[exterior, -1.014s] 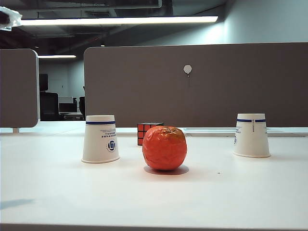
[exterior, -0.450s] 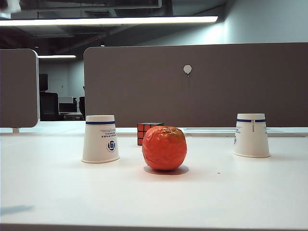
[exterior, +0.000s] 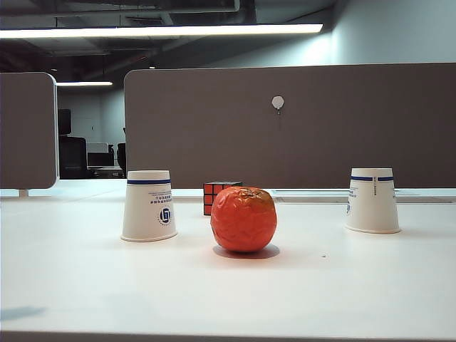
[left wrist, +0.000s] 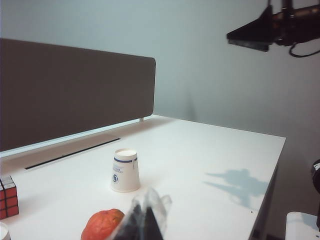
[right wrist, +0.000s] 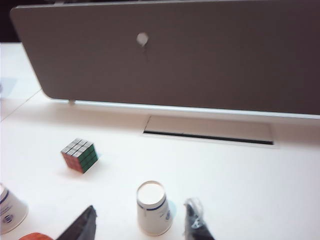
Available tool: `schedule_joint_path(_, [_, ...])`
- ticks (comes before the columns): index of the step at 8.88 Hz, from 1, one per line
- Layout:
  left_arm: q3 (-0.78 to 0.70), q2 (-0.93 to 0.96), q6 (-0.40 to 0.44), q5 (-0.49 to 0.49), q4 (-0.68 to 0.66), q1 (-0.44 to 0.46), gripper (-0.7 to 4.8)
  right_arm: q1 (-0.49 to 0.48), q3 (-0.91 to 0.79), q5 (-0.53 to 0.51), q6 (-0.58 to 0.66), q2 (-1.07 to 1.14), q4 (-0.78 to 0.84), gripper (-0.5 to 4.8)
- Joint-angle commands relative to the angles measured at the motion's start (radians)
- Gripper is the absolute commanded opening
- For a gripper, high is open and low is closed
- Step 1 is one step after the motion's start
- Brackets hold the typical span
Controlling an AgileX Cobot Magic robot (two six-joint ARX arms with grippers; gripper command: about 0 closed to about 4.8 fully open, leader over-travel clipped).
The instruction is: Carefully pick up the cup on the right and stack it on top of the cup on the left.
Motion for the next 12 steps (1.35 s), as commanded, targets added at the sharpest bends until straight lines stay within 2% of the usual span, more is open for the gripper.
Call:
schedule_joint_path(1, [0.003, 0.001, -0.005, 0.007, 0.019, -0.001, -0.02, 0.001, 0.039, -0.029, -0.007, 0.067, 0.007, 2.51])
schedule_joint_path(2, [0.003, 0.001, -0.005, -0.008, 0.036, -0.001, -0.02, 0.002, 0.047, -0.097, -0.010, 0.204, 0.018, 2.87])
schedule_joint_path(4, [0.003, 0.001, -0.005, -0.008, 0.048, -0.001, -0.02, 0.002, 0.047, -0.119, -0.029, 0.257, 0.021, 2.89])
schedule_joint_path(5, [0.003, 0.001, -0.005, -0.033, 0.063, -0.001, -0.03, 0.003, 0.047, -0.154, -0.034, 0.359, 0.037, 3.24])
schedule_joint_path(6, [0.003, 0.000, -0.006, -0.053, 0.060, -0.001, -0.03, 0.003, 0.046, -0.248, -0.055, 0.578, 0.201, 3.39])
schedule_joint_path(7, [0.003, 0.001, -0.019, -0.054, 0.060, -0.001, -0.03, 0.003, 0.046, -0.248, -0.055, 0.603, 0.289, 3.39])
schedule_joint_path(8, [0.003, 0.001, -0.055, -0.100, 0.059, -0.001, -0.03, 0.003, 0.046, -0.249, -0.056, 0.643, 0.314, 3.39])
schedule_joint_path(9, [0.003, 0.001, -0.055, -0.113, 0.029, -0.001, -0.03, 0.031, 0.022, -0.264, -0.131, 0.792, 0.307, 3.81])
schedule_joint_path(10, [0.003, 0.001, -0.055, -0.113, 0.020, -0.001, -0.03, 0.036, 0.017, -0.263, -0.131, 0.800, 0.309, 3.82])
schedule_joint_path(11, [0.002, 0.001, -0.054, -0.139, -0.100, 0.000, -0.03, 0.049, -0.093, -0.229, -0.164, 0.848, 0.436, 4.75])
schedule_joint_path(12, [0.002, 0.001, -0.054, -0.138, -0.100, -0.001, -0.03, 0.051, -0.093, -0.230, -0.164, 0.929, 0.438, 4.79])
